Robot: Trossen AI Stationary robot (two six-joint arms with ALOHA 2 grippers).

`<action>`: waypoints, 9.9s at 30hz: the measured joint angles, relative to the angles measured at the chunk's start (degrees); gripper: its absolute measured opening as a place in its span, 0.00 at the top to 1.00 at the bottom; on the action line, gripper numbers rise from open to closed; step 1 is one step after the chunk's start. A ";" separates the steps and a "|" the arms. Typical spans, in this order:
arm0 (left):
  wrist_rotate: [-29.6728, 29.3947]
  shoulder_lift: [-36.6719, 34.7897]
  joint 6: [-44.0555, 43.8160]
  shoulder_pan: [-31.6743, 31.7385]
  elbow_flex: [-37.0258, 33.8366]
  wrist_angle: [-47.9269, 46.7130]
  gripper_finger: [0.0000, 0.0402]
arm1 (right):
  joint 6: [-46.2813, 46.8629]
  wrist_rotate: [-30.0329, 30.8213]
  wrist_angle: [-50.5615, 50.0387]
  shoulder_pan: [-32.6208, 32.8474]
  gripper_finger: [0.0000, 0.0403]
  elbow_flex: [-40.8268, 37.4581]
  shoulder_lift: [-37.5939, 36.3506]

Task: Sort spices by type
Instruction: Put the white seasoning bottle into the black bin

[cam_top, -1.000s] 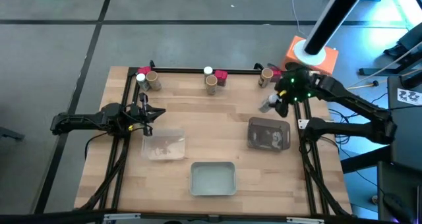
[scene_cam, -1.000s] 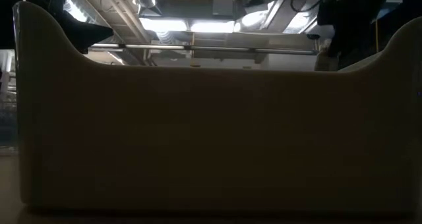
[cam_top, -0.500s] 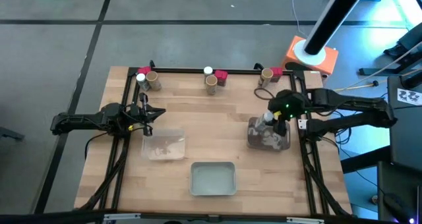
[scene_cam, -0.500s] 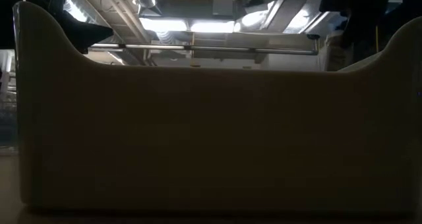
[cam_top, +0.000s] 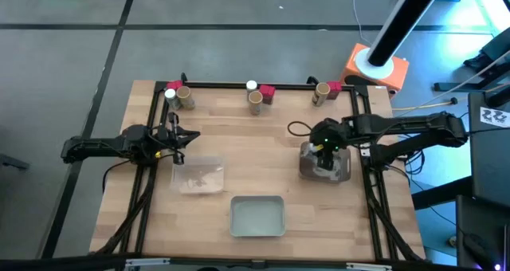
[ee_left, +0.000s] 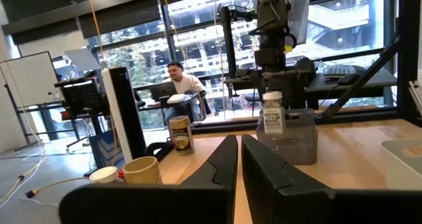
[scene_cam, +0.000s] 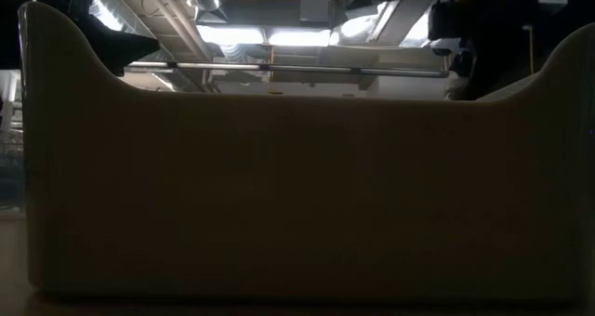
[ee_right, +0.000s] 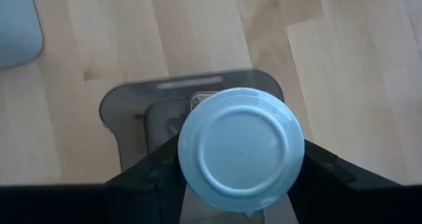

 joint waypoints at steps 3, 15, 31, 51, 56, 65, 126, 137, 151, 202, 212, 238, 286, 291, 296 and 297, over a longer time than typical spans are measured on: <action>0.00 0.00 -0.37 0.02 -0.01 0.00 0.97 | -1.05 -0.75 3.92 -0.20 0.49 -3.64 0.05; 0.00 0.00 0.43 0.01 -0.02 -0.02 0.97 | -1.05 -0.44 12.94 -0.20 0.48 -11.61 0.03; 0.00 0.00 0.21 0.01 -0.02 0.02 0.97 | 2.02 3.42 12.98 -0.20 0.47 -11.63 0.03; -4.43 0.11 -3.50 0.02 2.08 3.69 0.68 | -2.56 6.21 4.66 -0.20 0.14 0.62 -1.42; -10.53 2.62 -2.91 0.28 6.43 2.97 0.49 | -4.38 7.70 8.79 -0.20 0.14 0.54 -1.14; -15.89 16.72 -6.98 5.05 21.82 -12.66 0.33 | -8.46 10.38 15.18 -0.20 0.14 -0.26 -1.09; -8.53 49.56 -45.50 6.67 45.63 -83.12 0.35 | -16.20 10.56 22.96 -0.20 0.14 -0.33 -1.05; -7.49 48.39 -46.35 5.88 41.91 -79.23 0.35 | -16.22 10.60 23.00 -0.20 0.14 -0.33 -1.05; -6.75 48.59 -44.71 8.75 41.40 -79.48 0.35 | -16.19 10.56 22.98 -0.20 0.14 -0.33 -1.05; -2.85 57.26 -35.25 14.68 39.54 -82.74 0.44 | -17.57 11.15 23.15 -0.20 0.14 -0.33 -1.05; -2.64 58.76 -31.93 14.68 46.63 -76.18 0.53 | -14.44 11.99 22.21 -0.20 0.14 -2.21 -1.09; -2.07 65.19 -22.11 12.28 53.47 -54.16 0.53 | -10.71 8.54 25.30 -0.12 0.14 -7.71 -1.78; -2.06 121.78 -21.48 -8.96 117.30 -42.61 0.53 | 6.79 22.71 3.28 10.29 0.14 -7.71 -22.57; -1.95 124.32 -20.91 -8.61 118.58 -40.63 0.53 | 6.84 22.70 3.02 10.29 0.14 -7.71 -22.53; -2.13 126.58 -20.36 -7.78 118.56 -39.75 0.53 | 6.84 22.71 2.98 10.29 0.14 -7.71 -22.53; -2.14 126.73 -20.33 -7.66 118.55 -39.75 0.53 | 6.84 22.70 2.89 10.29 0.14 -7.71 -22.52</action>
